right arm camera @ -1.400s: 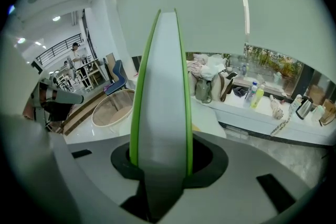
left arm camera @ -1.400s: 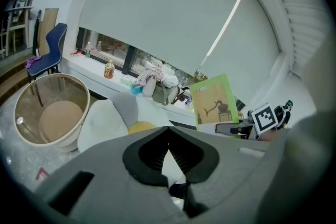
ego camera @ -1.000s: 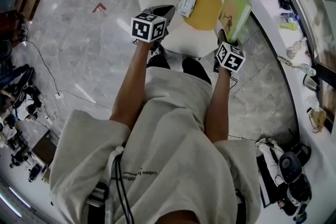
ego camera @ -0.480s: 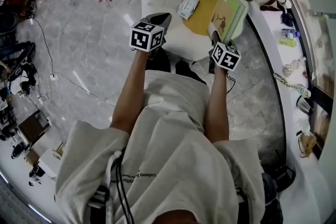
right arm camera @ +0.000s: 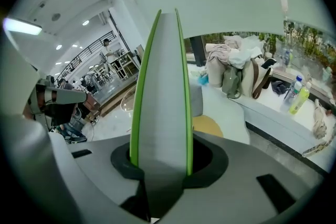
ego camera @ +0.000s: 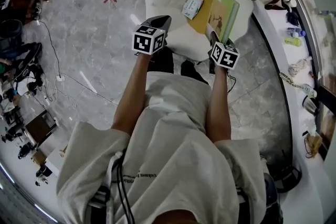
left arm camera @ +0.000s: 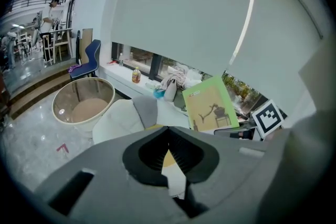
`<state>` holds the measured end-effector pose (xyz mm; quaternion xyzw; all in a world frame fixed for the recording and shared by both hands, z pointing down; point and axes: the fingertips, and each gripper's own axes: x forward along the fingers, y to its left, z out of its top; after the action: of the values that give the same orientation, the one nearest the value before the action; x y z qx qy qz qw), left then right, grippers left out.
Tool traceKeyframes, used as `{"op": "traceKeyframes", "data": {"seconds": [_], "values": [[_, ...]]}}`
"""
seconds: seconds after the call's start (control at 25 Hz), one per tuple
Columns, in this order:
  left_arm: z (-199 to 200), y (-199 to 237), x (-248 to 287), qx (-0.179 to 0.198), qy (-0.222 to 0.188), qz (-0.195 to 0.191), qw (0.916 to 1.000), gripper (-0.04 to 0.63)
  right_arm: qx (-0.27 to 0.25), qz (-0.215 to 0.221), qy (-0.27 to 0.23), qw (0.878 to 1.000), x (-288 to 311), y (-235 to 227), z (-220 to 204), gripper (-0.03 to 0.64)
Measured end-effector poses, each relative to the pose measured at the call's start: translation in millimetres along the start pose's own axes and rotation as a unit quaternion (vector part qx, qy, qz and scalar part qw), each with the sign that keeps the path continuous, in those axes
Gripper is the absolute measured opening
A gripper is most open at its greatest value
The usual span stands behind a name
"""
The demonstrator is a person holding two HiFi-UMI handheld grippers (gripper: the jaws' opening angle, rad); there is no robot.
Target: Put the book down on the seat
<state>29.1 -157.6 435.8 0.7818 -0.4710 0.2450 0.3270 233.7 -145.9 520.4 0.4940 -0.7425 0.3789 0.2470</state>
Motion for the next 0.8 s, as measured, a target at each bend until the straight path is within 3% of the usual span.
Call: {"op": "traceKeyframes", "data": {"seconds": [0.24,0.4,0.6,0.8], "values": [[13.7,0.8,29.7,0.036,0.019,-0.034,0.9986,0.008,0.046,-0.015,-0.015,0.999,8.1,-10.2,11.1,0.135],[26.2,5.4,43.3,0.049,0.026,-0.077,0.9955,0.008,0.076,-0.032,-0.015,0.997,22.0,-10.3,14.1,0.135],[21.5,31.5,64.9,0.043,0.049,-0.111,0.9916,0.008,0.072,-0.055,0.029,0.996,44.8,9.0,-6.1,0.135],[-1.8,53.0,99.7,0.053,0.089,-0.155,0.9825,0.008,0.084,-0.069,0.077,0.991,70.4,11.7,-39.4,0.135]]}}
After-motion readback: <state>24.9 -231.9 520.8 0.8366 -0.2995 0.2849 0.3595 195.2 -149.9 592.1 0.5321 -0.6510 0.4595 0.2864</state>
